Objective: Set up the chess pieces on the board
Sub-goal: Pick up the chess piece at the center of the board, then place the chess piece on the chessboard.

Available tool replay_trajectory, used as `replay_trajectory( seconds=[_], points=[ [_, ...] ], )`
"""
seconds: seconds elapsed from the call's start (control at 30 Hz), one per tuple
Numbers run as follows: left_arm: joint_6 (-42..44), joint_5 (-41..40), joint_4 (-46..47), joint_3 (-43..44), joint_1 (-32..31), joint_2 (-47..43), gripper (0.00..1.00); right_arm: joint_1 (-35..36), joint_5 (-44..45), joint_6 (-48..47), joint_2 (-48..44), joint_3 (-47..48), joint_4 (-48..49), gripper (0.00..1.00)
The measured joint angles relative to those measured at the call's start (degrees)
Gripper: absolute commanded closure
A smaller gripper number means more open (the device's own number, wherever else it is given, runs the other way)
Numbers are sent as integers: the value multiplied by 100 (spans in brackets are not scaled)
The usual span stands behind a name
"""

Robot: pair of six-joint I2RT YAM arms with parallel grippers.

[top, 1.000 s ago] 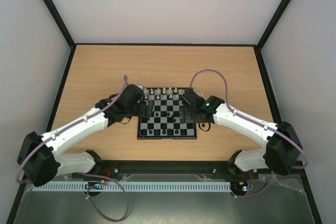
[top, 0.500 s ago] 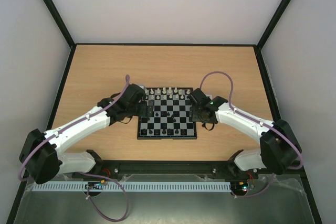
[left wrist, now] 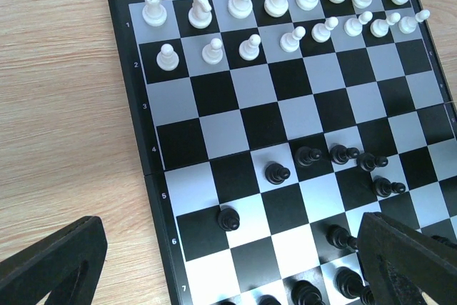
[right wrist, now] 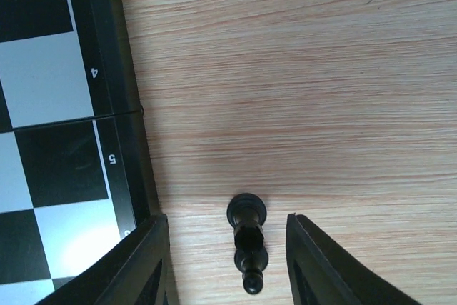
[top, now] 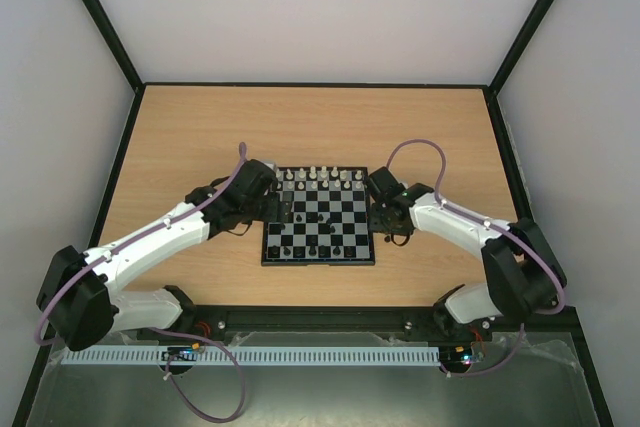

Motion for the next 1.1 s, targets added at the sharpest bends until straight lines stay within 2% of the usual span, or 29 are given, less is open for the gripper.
replay_trajectory(
  seconds=[0.17, 0.33, 0.43, 0.7, 0.87, 1.1],
  points=[
    [2, 0, 0, 0, 0, 2, 1, -48, -79, -44, 225, -2, 140, 58],
    [7, 2, 2, 0, 0, 24, 1, -61, -151, -96, 354, -20, 234, 73],
    [24, 2, 7, 0, 0, 57, 0, -76, -173, -111, 361, -37, 262, 76],
    [42, 42, 17, 0, 31, 101, 0, -107, -181, -138, 361, -48, 258, 93],
    [42, 46, 17, 0, 55, 136, 1, -109, -164, -168, 306, -31, 188, 95],
    [42, 44, 17, 0, 63, 140, 0, -94, -177, -387, -227, 365, -201, 96]
  ],
)
